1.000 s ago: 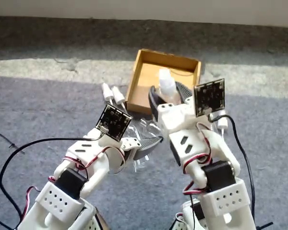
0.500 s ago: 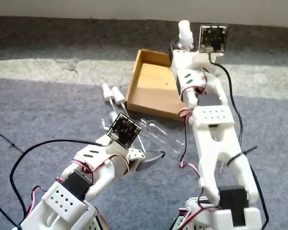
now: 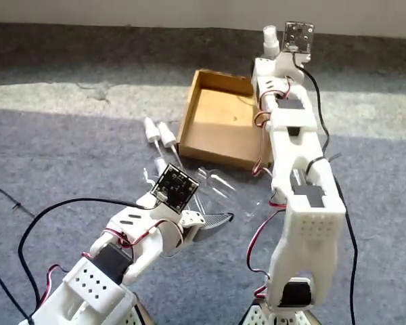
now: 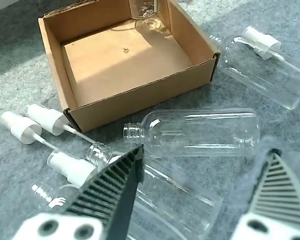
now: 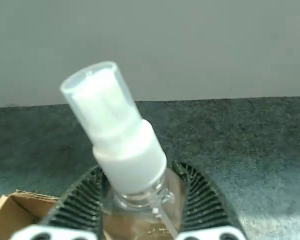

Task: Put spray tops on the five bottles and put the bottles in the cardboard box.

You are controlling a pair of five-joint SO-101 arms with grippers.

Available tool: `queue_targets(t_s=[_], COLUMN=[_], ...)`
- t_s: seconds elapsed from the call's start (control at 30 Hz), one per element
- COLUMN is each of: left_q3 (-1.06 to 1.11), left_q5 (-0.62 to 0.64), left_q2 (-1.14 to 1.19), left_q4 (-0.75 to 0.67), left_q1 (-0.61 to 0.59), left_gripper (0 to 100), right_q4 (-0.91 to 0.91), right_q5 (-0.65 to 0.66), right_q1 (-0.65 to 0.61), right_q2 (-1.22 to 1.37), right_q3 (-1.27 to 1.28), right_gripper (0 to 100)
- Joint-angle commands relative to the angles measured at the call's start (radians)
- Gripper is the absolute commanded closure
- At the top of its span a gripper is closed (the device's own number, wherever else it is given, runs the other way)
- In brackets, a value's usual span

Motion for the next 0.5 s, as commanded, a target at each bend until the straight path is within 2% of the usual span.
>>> queue_targets(t_s=[0.0, 0.3, 0.47], left_q3=[-0.010, -0.010, -0.010], left_q5=[0.003, 0.003, 0.003], left_q2=[-0.004, -0.004, -0.004], left_q4=[-0.021, -0.021, -0.021], left_q1=[0.015, 0.015, 0.015], left_gripper=[66, 66, 66], right_q4=[-0.024, -0.024, -0.024], right_q5=[0.000, -0.003, -0.120], right_q1=[0.012, 0.015, 0.028], right_q2=[0.016, 0.050, 0.048], right_q3=[-0.107, -0.124, -0.124], right_gripper=[99.5, 99.5, 99.5])
